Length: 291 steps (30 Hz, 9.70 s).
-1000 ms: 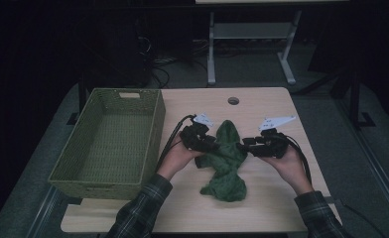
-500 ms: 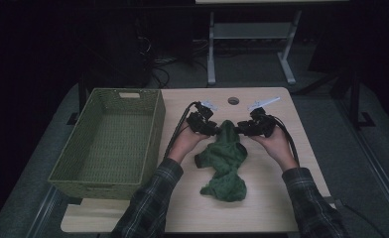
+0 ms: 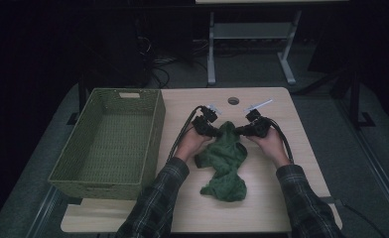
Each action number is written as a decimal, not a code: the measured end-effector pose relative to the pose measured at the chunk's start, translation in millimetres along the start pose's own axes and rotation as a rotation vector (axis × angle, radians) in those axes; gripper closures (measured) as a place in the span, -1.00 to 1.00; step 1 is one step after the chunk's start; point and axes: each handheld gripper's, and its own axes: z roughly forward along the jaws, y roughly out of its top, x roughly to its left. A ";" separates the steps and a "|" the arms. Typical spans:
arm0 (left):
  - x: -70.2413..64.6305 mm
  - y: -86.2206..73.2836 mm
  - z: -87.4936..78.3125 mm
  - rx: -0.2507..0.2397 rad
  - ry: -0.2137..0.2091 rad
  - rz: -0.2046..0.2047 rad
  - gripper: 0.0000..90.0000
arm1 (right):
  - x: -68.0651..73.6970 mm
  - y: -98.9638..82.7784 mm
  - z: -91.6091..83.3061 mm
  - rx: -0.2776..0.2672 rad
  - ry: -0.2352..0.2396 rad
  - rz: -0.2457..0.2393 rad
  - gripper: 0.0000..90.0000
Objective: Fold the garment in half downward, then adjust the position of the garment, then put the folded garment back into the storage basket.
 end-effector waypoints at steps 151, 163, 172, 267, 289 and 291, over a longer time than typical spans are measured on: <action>-140.0 -47.2 -41.8 0.097 -0.262 0.458 -0.67 | 90.2 -186.4 -108.2 -0.076 -0.108 -0.099 -0.95; -146.7 -56.3 -25.6 0.171 -0.250 0.501 -0.72 | 87.7 -187.1 -106.4 -0.065 -0.114 -0.084 -0.96; -150.6 -61.3 -14.8 0.216 -0.211 0.555 -0.72 | 84.7 -186.6 -102.9 -0.058 -0.149 -0.081 -0.96; -86.0 -3.1 -202.8 0.191 -0.037 0.363 0.55 | 82.2 -189.5 -94.8 -0.060 -0.200 -0.074 -1.00; -44.8 -16.4 -285.4 0.169 0.128 0.240 0.55 | 82.2 -189.5 -94.8 -0.060 -0.200 -0.075 -1.00; -39.7 -21.6 -293.1 0.164 0.141 0.220 0.55 | 82.2 -189.5 -94.8 -0.060 -0.200 -0.074 -1.00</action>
